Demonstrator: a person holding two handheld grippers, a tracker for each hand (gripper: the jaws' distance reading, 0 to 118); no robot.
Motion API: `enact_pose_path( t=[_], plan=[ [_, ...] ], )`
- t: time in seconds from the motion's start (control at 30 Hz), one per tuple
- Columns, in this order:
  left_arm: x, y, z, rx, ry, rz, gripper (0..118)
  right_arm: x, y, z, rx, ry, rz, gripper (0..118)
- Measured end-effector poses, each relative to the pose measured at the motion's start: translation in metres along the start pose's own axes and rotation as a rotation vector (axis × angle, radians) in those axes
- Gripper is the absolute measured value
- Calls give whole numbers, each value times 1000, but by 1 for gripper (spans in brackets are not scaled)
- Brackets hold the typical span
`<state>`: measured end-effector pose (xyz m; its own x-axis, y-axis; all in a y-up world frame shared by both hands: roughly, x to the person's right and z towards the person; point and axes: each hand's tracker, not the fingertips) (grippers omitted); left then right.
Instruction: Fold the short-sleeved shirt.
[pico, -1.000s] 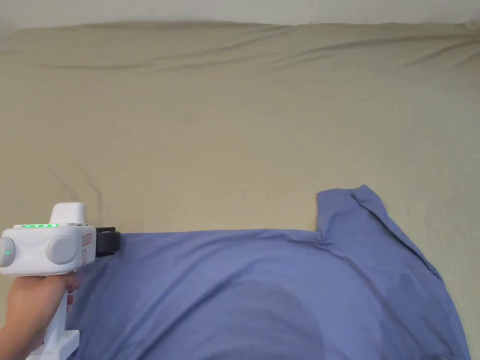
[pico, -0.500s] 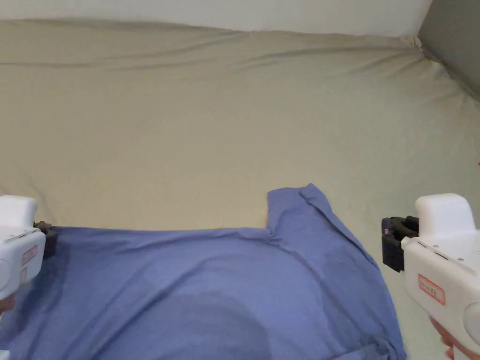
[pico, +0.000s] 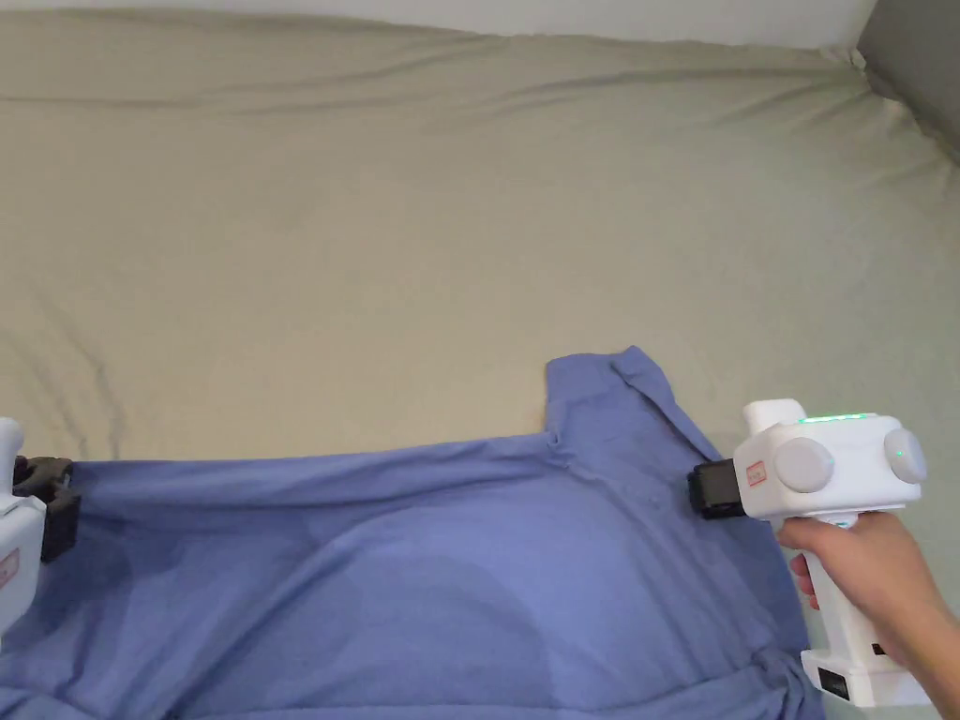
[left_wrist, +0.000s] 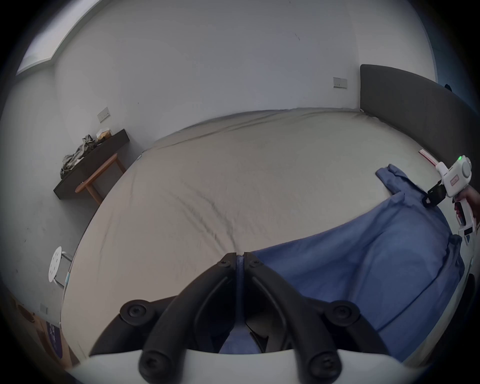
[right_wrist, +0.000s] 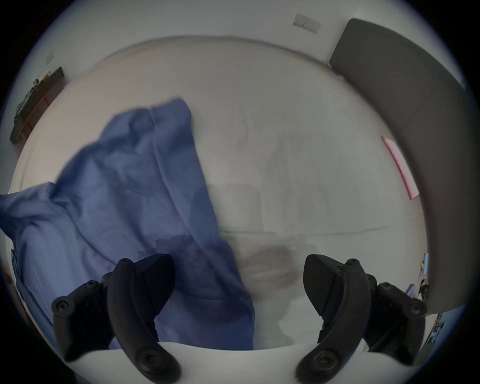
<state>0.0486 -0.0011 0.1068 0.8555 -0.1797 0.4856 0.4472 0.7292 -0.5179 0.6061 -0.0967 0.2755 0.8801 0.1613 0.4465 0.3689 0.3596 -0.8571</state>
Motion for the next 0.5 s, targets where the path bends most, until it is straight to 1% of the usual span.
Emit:
enact_pose_path(
  t=[0.03,0.07,0.1,0.13,0.17,0.2,0.23,0.27,0.3,0.33,0.37,0.43,0.5],
  plan=[
    [-2,-3,-1,-12,-5,10,3,2,-2,0,21,29,-14,106],
    [-1,-5,-1,-23,3,17,3,6,0,8,33,30,-37,104],
    [-2,-7,-1,-29,17,19,3,7,2,12,20,46,-58,94],
    [-3,-8,-2,-30,24,20,3,7,2,16,27,94,-74,76],
    [-3,-9,-2,-33,28,20,3,4,2,23,50,111,-72,47],
    [-3,-10,-1,-33,27,22,3,1,2,28,65,41,-2,2],
    [-4,-9,0,-33,18,30,3,-3,4,33,75,43,54,3],
    [-4,-8,1,-34,13,35,3,1,6,38,99,74,61,3],
    [-4,-7,2,-30,20,32,3,1,6,44,76,83,51,3],
    [-2,-5,8,-21,24,28,3,0,6,54,87,71,49,3],
    [-3,-2,12,-14,24,29,3,0,5,65,133,62,48,3],
    [-6,3,22,7,23,39,3,2,5,90,171,94,34,3],
    [-7,7,36,25,31,34,3,4,2,120,214,112,41,3]
  ],
)
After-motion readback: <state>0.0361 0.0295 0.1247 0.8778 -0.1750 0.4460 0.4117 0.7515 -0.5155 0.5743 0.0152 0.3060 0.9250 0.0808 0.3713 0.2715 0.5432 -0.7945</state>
